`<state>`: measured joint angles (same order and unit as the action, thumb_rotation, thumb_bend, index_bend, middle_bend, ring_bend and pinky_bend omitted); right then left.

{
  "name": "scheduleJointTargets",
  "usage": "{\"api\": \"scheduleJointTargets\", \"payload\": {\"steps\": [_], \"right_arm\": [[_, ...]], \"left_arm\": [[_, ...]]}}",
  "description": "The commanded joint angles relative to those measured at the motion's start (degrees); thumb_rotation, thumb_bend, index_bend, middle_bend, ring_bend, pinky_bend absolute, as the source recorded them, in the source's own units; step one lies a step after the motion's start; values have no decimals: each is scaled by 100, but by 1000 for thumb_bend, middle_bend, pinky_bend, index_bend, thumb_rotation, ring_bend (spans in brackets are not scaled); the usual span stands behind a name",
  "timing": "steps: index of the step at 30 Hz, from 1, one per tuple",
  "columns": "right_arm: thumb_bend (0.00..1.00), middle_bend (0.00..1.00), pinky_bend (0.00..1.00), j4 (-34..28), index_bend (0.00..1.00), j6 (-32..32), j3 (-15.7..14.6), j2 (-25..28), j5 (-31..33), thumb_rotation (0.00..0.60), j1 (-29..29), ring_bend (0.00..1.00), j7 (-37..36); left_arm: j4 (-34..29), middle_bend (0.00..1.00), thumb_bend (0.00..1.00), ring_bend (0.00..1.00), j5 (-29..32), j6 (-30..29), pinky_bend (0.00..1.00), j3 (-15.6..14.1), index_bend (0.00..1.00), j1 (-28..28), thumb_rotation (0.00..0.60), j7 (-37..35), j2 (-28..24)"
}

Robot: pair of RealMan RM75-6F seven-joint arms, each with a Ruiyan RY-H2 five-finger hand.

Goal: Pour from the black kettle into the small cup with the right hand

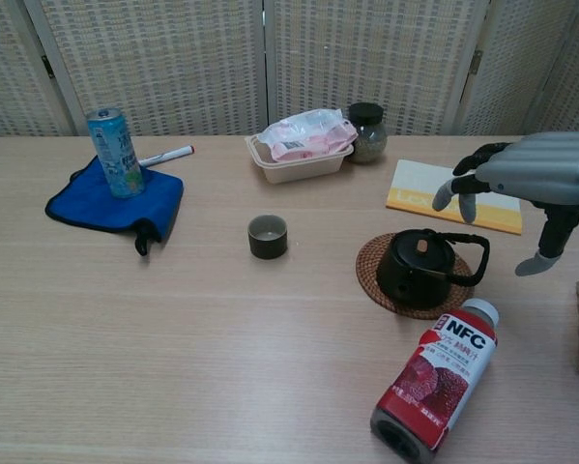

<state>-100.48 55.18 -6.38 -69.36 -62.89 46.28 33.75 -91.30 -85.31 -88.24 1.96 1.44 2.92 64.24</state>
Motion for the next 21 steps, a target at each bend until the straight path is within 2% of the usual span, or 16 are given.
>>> {"api": "scheduleJointTargets", "payload": {"steps": [1, 6, 21], "right_arm": [[0, 304, 0, -194, 201, 283, -25, 78, -497, 600, -175, 52, 163], [0, 237, 0, 28, 201, 356, -66, -101, -671, 600, -306, 39, 427], [0, 124, 0, 785, 170, 315, 246, -902, -724, 600, -483, 0, 608]], "left_arm": [[2, 84, 0, 154, -5, 0, 103, -7, 254, -4, 600, -6, 13], [22, 84, 0, 154, -10, -1, 103, -25, 254, -21, 600, -31, 31], [75, 84, 0, 154, 18, -55, 103, -40, 254, -101, 600, -120, 16]]}}
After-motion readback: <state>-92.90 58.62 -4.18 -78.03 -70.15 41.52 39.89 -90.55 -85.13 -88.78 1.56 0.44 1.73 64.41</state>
